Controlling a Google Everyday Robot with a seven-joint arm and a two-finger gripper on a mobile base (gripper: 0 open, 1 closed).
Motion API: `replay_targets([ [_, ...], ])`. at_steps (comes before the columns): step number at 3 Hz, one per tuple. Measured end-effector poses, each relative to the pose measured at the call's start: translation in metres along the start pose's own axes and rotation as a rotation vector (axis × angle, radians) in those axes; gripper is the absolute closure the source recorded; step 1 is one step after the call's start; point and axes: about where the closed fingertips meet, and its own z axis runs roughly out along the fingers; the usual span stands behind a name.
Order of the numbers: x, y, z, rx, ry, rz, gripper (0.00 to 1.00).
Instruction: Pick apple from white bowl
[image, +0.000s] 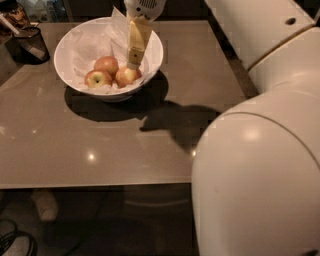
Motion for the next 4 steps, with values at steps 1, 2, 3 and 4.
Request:
replay_targets([
  [1,-0.007,-0.005,0.014,-0.025,0.003,-0.019,0.13],
  [2,-0.013,-0.010,0.027,-0.041,0.002,-0.028,0.25],
  [3,-0.015,-0.016,0.038,-0.054,-0.005,-0.020,0.40],
  [4,-0.014,-0.022,0.048,-0.067,-0.008,-0.008,0.40],
])
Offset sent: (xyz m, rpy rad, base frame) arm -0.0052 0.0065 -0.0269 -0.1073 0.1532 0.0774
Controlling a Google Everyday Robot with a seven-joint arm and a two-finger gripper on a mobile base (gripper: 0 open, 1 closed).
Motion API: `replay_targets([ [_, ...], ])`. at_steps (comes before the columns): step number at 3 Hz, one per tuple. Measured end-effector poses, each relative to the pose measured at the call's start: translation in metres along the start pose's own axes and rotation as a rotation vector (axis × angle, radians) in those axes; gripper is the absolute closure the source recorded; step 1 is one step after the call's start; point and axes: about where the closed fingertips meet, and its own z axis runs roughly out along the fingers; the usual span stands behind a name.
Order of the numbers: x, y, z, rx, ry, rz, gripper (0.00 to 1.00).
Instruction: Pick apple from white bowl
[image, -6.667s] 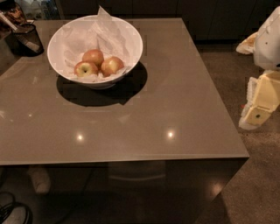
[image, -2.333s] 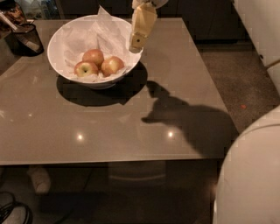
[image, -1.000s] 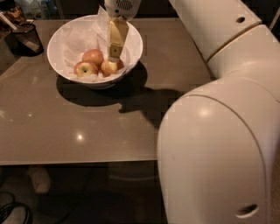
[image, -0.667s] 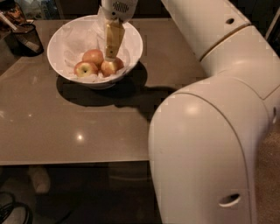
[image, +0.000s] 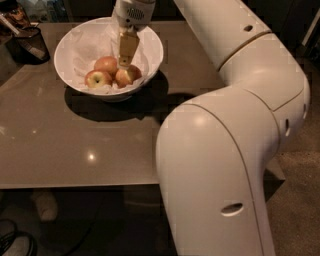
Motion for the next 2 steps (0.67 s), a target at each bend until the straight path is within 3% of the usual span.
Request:
replay_targets([
  [1,0.0031,-0.0039,0.0100,-0.018,-0.006,0.019,0.31],
  [2,0.0063,-0.0054,0.0186,-0.036,-0.007,0.038,0.30],
])
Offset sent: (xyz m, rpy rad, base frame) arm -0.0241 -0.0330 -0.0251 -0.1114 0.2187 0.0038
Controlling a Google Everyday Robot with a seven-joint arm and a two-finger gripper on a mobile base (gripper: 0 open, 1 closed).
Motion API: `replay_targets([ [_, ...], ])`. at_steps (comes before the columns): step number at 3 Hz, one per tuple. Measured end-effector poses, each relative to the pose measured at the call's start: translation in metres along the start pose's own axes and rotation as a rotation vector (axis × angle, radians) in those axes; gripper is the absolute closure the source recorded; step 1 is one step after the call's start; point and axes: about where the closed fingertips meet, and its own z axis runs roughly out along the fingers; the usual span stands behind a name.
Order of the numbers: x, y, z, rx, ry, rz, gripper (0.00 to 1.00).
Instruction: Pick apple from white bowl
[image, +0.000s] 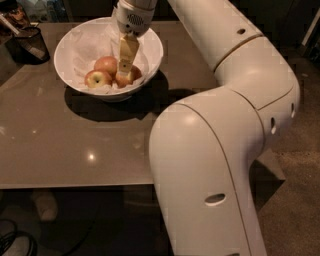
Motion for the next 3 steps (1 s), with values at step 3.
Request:
replay_targets([
  [3,0.008,-0.003,0.017,-0.040,0.003,0.055,0.33],
])
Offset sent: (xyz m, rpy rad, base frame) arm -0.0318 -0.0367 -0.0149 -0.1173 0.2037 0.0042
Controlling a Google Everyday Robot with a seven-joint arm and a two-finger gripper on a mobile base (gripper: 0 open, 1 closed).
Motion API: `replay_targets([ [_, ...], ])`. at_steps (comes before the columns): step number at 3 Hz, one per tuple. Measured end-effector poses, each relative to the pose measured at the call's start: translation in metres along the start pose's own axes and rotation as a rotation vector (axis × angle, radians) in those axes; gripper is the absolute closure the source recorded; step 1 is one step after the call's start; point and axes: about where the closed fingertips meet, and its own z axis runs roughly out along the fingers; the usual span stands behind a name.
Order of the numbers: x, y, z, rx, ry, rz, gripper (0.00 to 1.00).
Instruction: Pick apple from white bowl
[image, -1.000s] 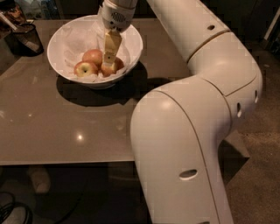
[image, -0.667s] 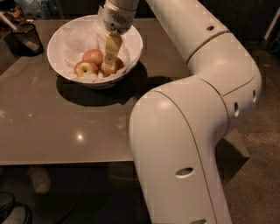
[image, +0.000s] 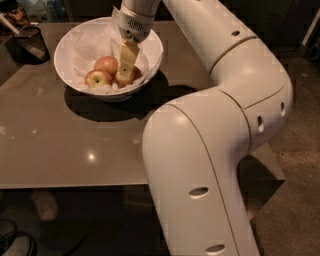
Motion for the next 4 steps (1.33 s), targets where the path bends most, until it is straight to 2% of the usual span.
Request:
replay_targets([
  [2,0.006,-0.009,0.011,-0.012,0.005,0.049,0.34],
  [4,0.010,-0.011,0.029,-0.047,0.014,0.074,0.34],
])
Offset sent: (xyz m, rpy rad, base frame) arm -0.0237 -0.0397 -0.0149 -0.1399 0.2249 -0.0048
